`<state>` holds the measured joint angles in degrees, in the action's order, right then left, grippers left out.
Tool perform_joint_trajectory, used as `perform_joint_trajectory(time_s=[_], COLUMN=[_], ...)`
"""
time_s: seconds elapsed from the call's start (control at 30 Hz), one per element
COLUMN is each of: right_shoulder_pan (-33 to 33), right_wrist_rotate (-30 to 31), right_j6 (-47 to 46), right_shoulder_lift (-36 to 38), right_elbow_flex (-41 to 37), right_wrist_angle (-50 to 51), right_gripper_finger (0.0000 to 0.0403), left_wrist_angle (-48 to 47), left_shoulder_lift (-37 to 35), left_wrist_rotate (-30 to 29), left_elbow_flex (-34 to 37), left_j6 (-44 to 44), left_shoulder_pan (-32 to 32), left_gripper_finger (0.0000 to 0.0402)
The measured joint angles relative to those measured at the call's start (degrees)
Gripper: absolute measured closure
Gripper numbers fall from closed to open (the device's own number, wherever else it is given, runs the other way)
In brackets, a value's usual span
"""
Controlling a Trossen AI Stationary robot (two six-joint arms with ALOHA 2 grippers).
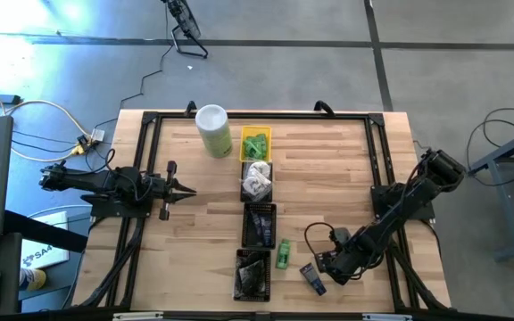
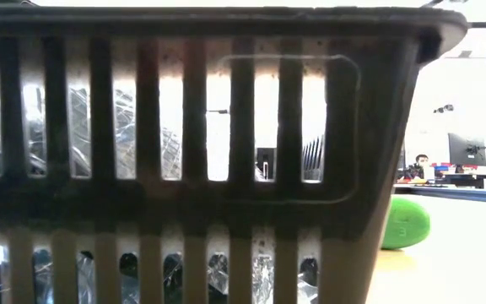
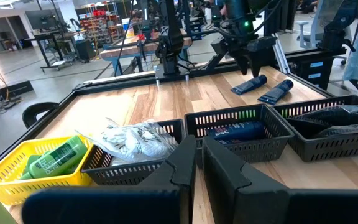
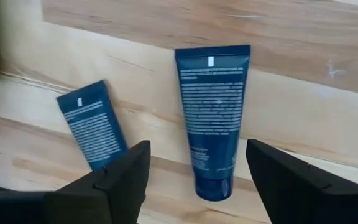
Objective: Pick & Place Travel size toiletries
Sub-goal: Put the dark blue bottle into the middle black basket
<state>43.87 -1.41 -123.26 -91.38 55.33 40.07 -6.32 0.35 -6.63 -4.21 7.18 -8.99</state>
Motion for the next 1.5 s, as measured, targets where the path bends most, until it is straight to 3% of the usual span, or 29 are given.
perform_joint_trajectory(time_s=[0.37, 0.83, 1.5], right_shoulder_pan=[0.01, 0.14, 0.23], right_wrist_rotate=[-4.62, -4.76, -4.26], right_j6=[1.61, 2.03, 2.04], right_shoulder_lift=[-6.27, -8.71, -8.78], right_elbow_flex=[0.0, 0.11, 0.0], right_wrist_angle=[-3.65, -4.54, -3.96], right_gripper_finger=[0.0157, 0.016, 0.0263], left_wrist_angle=[0.0, 0.01, 0.0], left_shoulder_lift=[0.01, -0.01, 0.0], left_wrist_rotate=[0.0, 0.02, 0.0], left_elbow_flex=[0.02, 0.02, 0.02], left_j6=[0.0, 0.0, 0.0], left_shoulder_pan=[-0.01, 0.0, -0.02], left_gripper_finger=[0.0378, 0.0378, 0.0378])
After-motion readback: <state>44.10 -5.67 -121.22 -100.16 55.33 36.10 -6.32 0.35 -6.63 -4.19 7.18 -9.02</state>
